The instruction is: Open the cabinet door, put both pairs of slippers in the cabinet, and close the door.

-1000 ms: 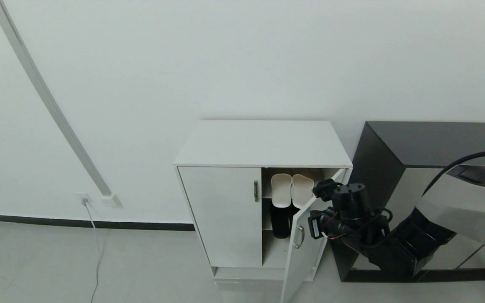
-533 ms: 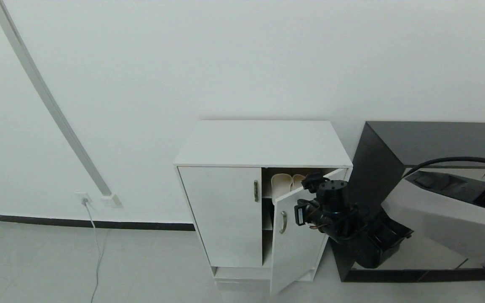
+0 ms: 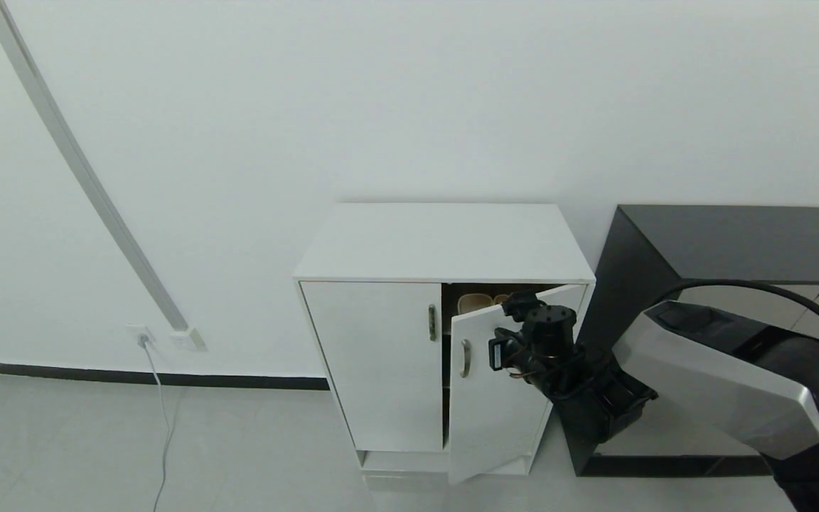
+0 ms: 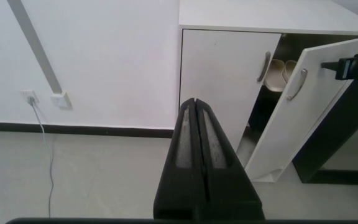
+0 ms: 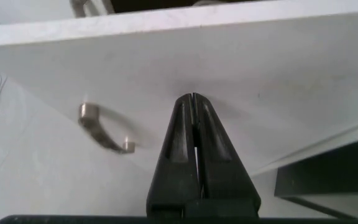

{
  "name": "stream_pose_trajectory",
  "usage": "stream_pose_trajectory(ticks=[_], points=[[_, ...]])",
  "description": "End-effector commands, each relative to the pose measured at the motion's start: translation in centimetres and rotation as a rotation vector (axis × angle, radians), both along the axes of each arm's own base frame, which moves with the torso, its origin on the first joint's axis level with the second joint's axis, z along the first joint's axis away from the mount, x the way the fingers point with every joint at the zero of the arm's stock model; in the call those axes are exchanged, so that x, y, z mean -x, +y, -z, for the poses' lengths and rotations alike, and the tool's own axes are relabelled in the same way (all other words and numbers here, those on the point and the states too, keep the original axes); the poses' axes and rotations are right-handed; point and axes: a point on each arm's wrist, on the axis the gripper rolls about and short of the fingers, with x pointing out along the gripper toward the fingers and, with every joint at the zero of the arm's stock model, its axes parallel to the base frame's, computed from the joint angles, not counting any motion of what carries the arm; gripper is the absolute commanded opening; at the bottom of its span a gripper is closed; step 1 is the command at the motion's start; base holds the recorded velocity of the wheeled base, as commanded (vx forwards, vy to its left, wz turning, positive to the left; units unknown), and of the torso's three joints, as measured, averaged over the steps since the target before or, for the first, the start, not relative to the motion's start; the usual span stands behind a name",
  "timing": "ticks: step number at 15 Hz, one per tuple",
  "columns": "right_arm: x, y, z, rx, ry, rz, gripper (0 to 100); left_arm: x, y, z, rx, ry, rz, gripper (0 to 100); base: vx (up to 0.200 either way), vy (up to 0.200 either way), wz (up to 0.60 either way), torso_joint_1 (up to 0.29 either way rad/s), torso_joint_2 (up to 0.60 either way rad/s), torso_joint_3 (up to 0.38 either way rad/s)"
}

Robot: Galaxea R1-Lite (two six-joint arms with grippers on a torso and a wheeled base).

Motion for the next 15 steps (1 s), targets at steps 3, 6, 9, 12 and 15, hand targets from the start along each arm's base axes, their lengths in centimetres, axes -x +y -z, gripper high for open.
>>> stream_pose_trajectory(ticks=[3,6,9,12,15], points=[[-1.3,0.4,1.1,-0.009,-0.016,0.007,0,0.0,0.0,0.0,-0.001,-0.001,0.001,0,0.000,0.000,0.00,0.000,0.00,0.000],[-1.9,0.5,1.3,-0.016,-0.028,0.012,0,0.0,0.0,0.0,-0.001,0.001,0.001,0,0.000,0.000,0.00,0.000,0.00,0.000],[-2.6,0.4,1.5,-0.022,-0.038,0.021,0,0.0,0.0,0.0,-0.001,0.001,0.001,0,0.000,0.000,0.00,0.000,0.00,0.000],[-3.6,0.0,1.7,-0.033,-0.059,0.039,0,0.0,0.0,0.0,-0.001,0.001,0.001,0,0.000,0.000,0.00,0.000,0.00,0.000],[-4.7,-0.4,1.8,-0.051,-0.100,0.073,0,0.0,0.0,0.0,-0.001,0.001,0.001,0,0.000,0.000,0.00,0.000,0.00,0.000]])
